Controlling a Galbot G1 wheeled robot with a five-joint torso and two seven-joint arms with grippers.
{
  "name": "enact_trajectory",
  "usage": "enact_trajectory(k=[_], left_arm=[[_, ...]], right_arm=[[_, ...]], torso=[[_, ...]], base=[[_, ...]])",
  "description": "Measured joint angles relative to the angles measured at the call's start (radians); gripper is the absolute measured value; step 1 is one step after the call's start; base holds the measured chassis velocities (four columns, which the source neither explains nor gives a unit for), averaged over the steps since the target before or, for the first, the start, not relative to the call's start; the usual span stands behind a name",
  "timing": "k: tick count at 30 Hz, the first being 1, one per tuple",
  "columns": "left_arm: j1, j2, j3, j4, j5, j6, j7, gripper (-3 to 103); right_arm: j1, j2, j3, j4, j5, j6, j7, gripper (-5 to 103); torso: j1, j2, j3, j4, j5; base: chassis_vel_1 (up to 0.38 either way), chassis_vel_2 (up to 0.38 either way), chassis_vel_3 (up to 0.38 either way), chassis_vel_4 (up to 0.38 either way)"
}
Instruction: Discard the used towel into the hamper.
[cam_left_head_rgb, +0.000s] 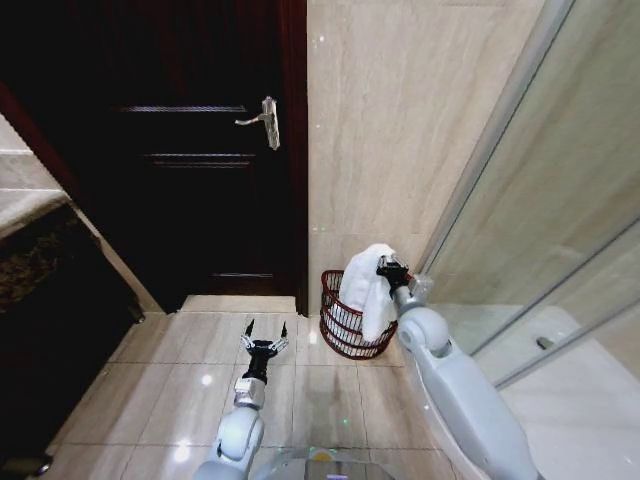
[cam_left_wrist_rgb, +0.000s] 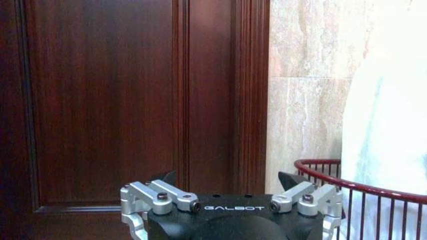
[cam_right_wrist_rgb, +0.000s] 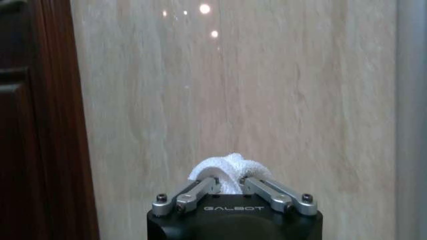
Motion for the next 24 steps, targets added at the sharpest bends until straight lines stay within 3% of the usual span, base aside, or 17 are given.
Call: enact_trajectory(k=[9,16,24], left_arm=[[0.002,-0.002,-0.01,0.005,-0.002,0.0,-0.001,100],[-0.016,-0.002,-0.008,0.021,-0.003,0.0,-0.002,100],[-0.029,0.0,-0.006,0.031,-0.011,-0.004,-0.002,100]], right_arm=[[0.187,0.027,-0.05,-0.144,0.032,0.007,0.007,6],[0.153,0.08,-0.052,-0.259,-0.021,0.039,-0.069,6],[0.082,0.136,-0.052,-0.309,-0.042,0.051,-0.095,6]], torso=[[0.0,0.0,0.0,0.0002,-0.0003],[0.0,0.0,0.0,0.0001,0.0001],[0.0,0.0,0.0,0.0002,-0.0001]], base=[[0.0,0.0,0.0,0.0],[0.0,0.0,0.0,0.0],[0.0,0.0,0.0,0.0]])
